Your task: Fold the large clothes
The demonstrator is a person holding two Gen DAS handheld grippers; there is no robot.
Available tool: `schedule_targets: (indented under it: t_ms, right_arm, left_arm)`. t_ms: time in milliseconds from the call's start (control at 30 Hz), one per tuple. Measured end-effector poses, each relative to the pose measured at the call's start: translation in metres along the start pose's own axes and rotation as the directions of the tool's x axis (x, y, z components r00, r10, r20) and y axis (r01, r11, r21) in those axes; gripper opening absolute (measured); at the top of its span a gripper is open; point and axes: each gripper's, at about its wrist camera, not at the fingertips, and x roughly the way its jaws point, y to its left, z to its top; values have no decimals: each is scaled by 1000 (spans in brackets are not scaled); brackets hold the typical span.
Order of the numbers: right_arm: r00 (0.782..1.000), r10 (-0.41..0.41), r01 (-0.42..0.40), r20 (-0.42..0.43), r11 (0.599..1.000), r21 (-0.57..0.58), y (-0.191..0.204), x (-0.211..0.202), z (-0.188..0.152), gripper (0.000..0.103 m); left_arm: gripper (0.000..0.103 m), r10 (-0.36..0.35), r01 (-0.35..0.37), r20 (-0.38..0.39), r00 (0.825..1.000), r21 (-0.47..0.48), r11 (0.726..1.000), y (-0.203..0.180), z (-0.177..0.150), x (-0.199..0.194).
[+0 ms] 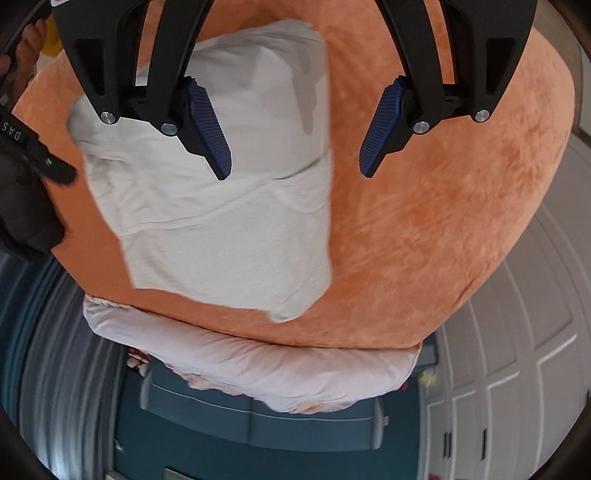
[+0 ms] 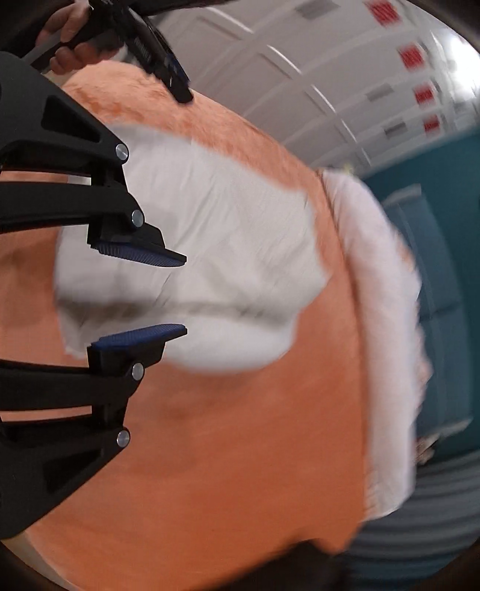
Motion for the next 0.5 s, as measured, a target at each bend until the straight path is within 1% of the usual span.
schedule_targets:
  t_ms: [33, 67, 100, 133, 200, 267, 300, 333, 367, 433, 500]
  right_arm:
    - [1000, -1, 0, -19, 999, -49, 6, 1, 0, 22]
    - [999, -19, 14, -50, 995, -95, 14, 8, 0, 18]
    - [996, -39, 28, -85, 991, -128, 23, 18, 1, 16]
    - [991, -61, 41, -121, 987, -158, 26, 24, -6, 12]
    - [975, -107, 69, -197, 979, -192, 29, 40, -23, 11]
    - [961, -120, 75, -248, 980, -186, 24, 44, -43, 10]
    - [955, -116, 71, -273, 983, -169, 17, 46, -56, 10]
    - [947, -108, 66, -302, 987, -144, 12, 51, -62, 7]
    - [941, -98, 62, -323, 991, -120, 7, 57, -68, 7]
    - [933, -94, 65, -348, 993, -94, 2, 67, -76, 6]
    - [928, -80, 62, -365, 996, -62, -4, 73, -85, 6]
  left_arm:
    - [69, 2, -1, -22, 1000, 12, 1000, -10, 1, 2]
    - [69, 0, 1, -38, 999, 14, 1000, -15, -3, 2]
    - [69, -2, 3, -58, 998, 14, 1000, -17, -6, 6]
    - [69, 3, -1, -91, 996, 21, 1000, -20, -12, 13]
    - [69, 26, -21, -138, 990, 41, 999, -26, -26, 20]
    - [71, 47, -38, -178, 983, 54, 998, -26, -42, 27]
    - [72, 53, -44, -193, 980, 50, 998, -25, -48, 32]
    - [72, 50, -43, -212, 976, 34, 998, -22, -55, 37]
    - [74, 50, -45, -221, 974, 26, 999, -19, -59, 41]
    - [75, 65, -59, -228, 972, 33, 998, -19, -67, 50]
    - [76, 97, -86, -221, 971, 60, 994, -23, -72, 54]
